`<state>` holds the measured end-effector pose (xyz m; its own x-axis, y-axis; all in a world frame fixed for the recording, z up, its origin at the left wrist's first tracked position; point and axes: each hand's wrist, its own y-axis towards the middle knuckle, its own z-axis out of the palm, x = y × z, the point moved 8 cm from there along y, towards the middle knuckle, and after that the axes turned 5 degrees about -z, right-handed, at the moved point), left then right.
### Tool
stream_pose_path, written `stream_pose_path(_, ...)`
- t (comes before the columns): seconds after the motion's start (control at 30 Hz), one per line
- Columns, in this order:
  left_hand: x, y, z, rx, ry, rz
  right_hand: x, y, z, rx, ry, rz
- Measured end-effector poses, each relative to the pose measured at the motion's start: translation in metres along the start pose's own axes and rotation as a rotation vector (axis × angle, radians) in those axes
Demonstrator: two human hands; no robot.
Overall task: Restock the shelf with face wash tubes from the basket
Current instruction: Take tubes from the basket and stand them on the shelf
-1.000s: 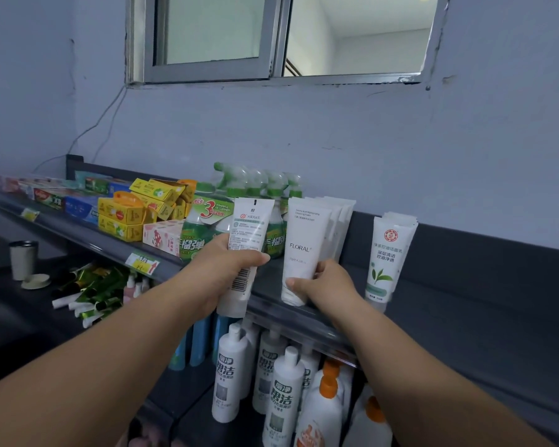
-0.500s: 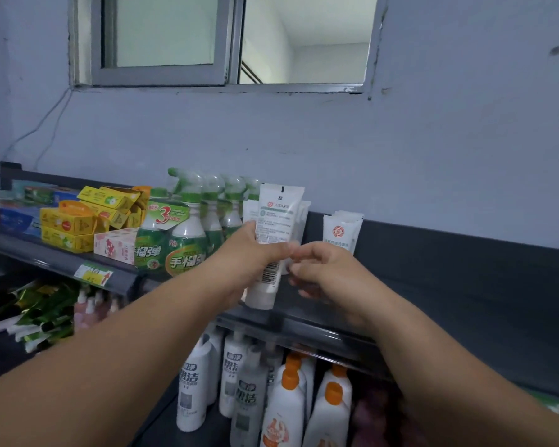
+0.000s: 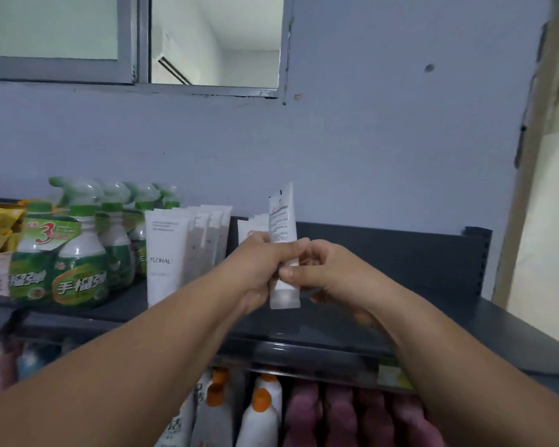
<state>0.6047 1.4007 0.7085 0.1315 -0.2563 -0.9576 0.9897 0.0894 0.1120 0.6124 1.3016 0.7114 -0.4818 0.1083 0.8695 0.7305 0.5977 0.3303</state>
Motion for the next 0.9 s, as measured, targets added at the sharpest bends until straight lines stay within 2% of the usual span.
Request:
stream_pose_path(0.1, 0.008, 0.013, 0.025, 0.117, -0.056, -0.053, -0.016, -0.007, -0.029, -0.025, 0.039, 0.114)
stream_pose_path(0.27, 0.021, 0.031, 0.052, 0.156, -0.225, -0.133, -0.036, -0.004, -0.066, -0.044, 0.113, 0.206)
stream_pose_path(0.47, 0.039, 0.059, 0.078, 0.212, -0.156, -0.183, -0.059, 0.014, -0.09, 0.009, 0.016, 0.204)
stream_pose_path(0.6, 0.05, 0.089, 0.075, 0.132, 0.191, -0.174, -0.083, 0.036, -0.122, -0.06, -0.048, 0.22)
stream_pose_path(0.7, 0.056, 0.102, 0.058, -0.014, 0.639, -0.143, -0.103, 0.052, -0.151, -0.154, -0.109, 0.246)
stream_pose_path(0.77, 0.061, 0.11, 0.051, -0.053, 0.931, -0.144, -0.117, 0.063, -0.165, -0.192, -0.139, 0.272)
stream_pose_path(0.83, 0.072, 0.119, 0.047, -0.025, 1.084, -0.182, -0.13, 0.075, -0.172, -0.207, -0.147, 0.296)
stream_pose_path(0.9, 0.082, 0.126, 0.045, 0.002, 1.128, -0.214, -0.138, 0.085, -0.172, -0.213, -0.133, 0.311)
